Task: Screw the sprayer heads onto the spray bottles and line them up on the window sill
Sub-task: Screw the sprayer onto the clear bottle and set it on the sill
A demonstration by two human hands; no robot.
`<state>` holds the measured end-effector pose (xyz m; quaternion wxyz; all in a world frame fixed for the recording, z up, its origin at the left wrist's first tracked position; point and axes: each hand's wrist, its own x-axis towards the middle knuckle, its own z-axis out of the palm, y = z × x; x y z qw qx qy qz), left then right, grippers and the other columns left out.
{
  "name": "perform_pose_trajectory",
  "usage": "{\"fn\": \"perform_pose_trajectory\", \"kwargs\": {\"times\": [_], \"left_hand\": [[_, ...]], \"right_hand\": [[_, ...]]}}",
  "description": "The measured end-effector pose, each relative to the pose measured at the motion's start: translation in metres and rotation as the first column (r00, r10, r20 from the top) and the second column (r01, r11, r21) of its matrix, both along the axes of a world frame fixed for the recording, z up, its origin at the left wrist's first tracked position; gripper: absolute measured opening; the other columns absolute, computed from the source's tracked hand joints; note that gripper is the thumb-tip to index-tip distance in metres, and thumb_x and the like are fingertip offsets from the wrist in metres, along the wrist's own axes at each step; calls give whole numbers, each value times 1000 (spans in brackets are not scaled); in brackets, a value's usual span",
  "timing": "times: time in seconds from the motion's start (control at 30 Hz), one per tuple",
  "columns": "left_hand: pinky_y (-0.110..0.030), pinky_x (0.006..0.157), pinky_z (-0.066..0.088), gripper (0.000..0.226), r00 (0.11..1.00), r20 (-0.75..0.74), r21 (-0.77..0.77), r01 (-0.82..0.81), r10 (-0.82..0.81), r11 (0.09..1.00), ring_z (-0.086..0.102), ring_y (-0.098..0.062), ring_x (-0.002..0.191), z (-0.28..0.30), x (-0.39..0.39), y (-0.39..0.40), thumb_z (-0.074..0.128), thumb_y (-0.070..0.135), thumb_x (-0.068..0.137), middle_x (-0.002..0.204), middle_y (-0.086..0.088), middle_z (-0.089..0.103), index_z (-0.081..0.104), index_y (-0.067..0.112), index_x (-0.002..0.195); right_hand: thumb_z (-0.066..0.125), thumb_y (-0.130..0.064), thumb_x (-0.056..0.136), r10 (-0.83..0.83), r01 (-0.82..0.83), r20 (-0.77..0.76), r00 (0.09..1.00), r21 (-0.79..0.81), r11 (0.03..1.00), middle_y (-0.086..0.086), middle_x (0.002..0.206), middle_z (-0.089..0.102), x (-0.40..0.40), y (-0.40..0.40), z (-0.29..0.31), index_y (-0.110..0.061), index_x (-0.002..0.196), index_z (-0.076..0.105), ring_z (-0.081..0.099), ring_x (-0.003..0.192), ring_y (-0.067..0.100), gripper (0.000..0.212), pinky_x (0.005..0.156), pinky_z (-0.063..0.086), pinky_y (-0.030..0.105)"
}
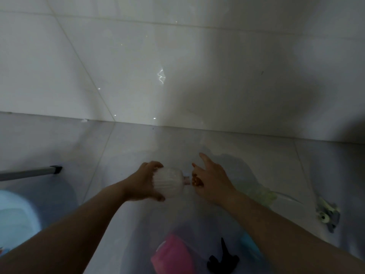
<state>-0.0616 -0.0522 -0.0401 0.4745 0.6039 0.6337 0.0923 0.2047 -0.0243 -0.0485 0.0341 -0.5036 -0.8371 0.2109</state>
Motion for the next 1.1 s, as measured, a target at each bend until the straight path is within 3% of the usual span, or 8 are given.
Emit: {"fn": "perform_pose_trajectory", "kwargs": {"times": [0.17, 0.33, 0.4, 0.53, 0.63, 0.8, 0.97, 1.1], "left_hand": [[-40, 80, 63, 108, 893, 378, -181, -187, 244, 965, 65, -32, 112, 28, 1, 13, 99, 16, 41, 132, -9, 50, 45, 29, 134], [-33, 81, 59, 90, 773, 549, -226, -228, 317, 947, 65, -29, 116, 66, 12, 27, 95, 22, 52, 133, -16, 59, 48, 20, 129], [-34, 84, 59, 82, 734, 605, -215, -222, 308, 951, 66, -25, 117, 86, 20, 34, 90, 32, 62, 136, -12, 60, 50, 22, 132], [-50, 105, 51, 65, 745, 619, -188, -167, 249, 968, 60, -30, 126, 131, 39, 49, 71, 54, 81, 140, -7, 59, 51, 33, 139], [-42, 94, 54, 78, 769, 581, -186, -193, 266, 963, 65, -28, 110, 166, 52, 56, 60, 72, 75, 132, -14, 63, 53, 26, 138], [-32, 66, 47, 82, 733, 614, -305, -123, 294, 944, 61, -25, 69, 202, 62, 56, 38, 82, 85, 96, -20, 66, 68, 11, 115], [-30, 60, 38, 96, 746, 594, -455, 3, 301, 891, 52, -23, 63, 211, 62, 46, 29, 89, 81, 101, -31, 66, 72, 7, 104], [-42, 76, 57, 98, 777, 545, -465, -34, 316, 885, 67, -30, 76, 211, 72, 37, 34, 91, 78, 102, -27, 72, 74, 7, 108]], "right_hand": [[79, -18, 72, -195, 143, -343, 919, -171, 975, 3, 164, 14, 5, 25, 34, -23, 98, 66, 50, 134, 14, 29, 101, 46, 28], [84, 4, 71, -307, 168, -694, 651, -262, 950, -7, 149, 32, 19, 36, 72, -23, 97, 69, 64, 101, -12, 40, 90, 48, 9], [85, -1, 73, -286, 179, -723, 630, -223, 958, -5, 145, 44, 27, 39, 94, -28, 99, 70, 66, 106, -2, 40, 93, 53, 21], [83, -9, 76, -119, 170, -687, 717, 7, 986, -2, 122, 62, 42, 50, 146, -21, 108, 72, 63, 108, 5, 37, 91, 48, 17], [84, -16, 76, -8, 140, -587, 810, 179, 974, -11, 106, 68, 53, 54, 187, -26, 111, 72, 59, 102, 9, 38, 87, 43, 14], [86, -13, 73, 57, 78, -589, 806, 200, 977, -23, 102, 68, 63, 50, 237, -27, 107, 74, 66, 99, 9, 39, 90, 49, 24], [86, -10, 69, 137, -6, -571, 810, 225, 974, -15, 99, 72, 75, 37, 260, -20, 102, 77, 65, 94, 3, 36, 85, 46, 12], [87, -6, 71, 19, -6, -610, 792, 23, 1000, -6, 92, 76, 83, 27, 260, -16, 104, 78, 69, 88, 0, 35, 81, 48, 10]]}}
